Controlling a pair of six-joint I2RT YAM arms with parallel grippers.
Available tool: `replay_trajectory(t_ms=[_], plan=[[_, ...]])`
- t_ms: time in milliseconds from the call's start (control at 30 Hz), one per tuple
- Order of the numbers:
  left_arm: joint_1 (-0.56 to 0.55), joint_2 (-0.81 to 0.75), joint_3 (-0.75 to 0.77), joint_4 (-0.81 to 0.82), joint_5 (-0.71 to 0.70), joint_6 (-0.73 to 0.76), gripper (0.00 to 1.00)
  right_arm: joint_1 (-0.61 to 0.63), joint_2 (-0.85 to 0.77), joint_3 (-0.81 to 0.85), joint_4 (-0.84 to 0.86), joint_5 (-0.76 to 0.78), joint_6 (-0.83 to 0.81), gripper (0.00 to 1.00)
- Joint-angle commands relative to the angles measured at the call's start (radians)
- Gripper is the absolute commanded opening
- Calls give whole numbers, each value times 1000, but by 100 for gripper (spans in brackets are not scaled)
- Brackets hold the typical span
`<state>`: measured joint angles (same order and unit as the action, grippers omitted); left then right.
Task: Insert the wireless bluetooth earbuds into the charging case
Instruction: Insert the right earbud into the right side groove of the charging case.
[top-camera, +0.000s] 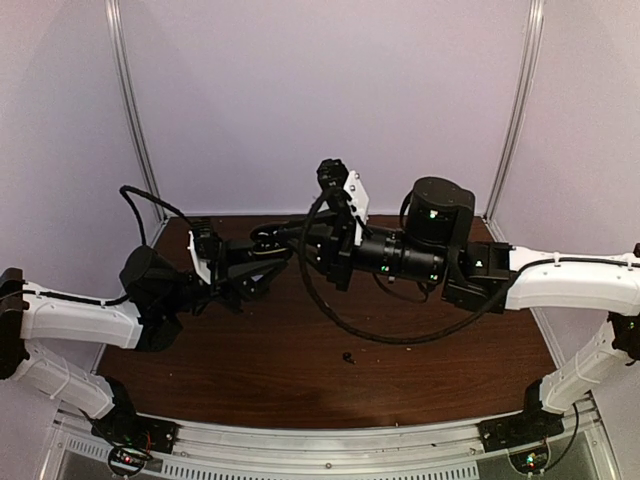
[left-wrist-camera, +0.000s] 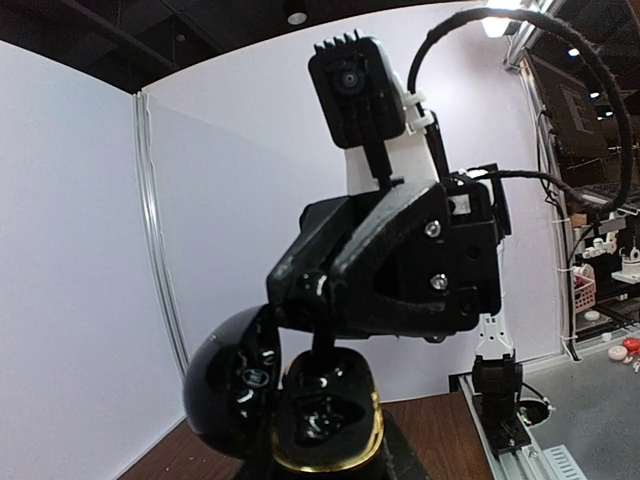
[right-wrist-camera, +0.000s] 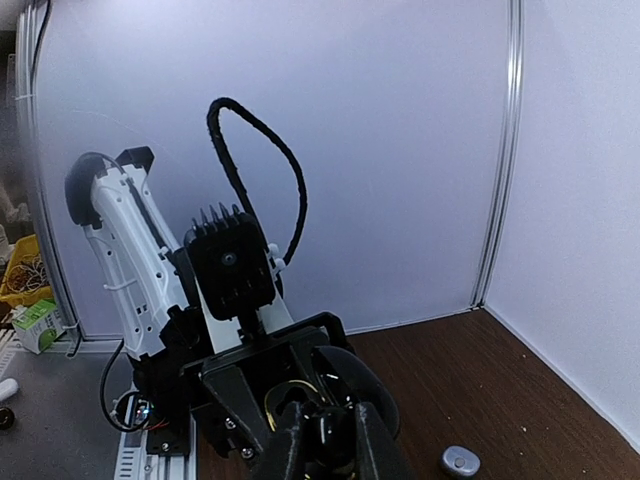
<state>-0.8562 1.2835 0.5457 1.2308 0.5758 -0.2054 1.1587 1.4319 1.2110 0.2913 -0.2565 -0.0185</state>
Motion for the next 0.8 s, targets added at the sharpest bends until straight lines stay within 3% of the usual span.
replay_trajectory(t_ms=[0, 267, 767], plan=[[5, -23, 7, 74, -31, -14, 0, -5, 13, 8, -42, 18, 15, 16], [5, -30, 8, 67, -51, -10, 0, -5, 20, -14, -44, 50, 43, 17], [12, -15, 14, 67, -65, -23, 0, -5, 11, -6, -46, 37, 49, 33]])
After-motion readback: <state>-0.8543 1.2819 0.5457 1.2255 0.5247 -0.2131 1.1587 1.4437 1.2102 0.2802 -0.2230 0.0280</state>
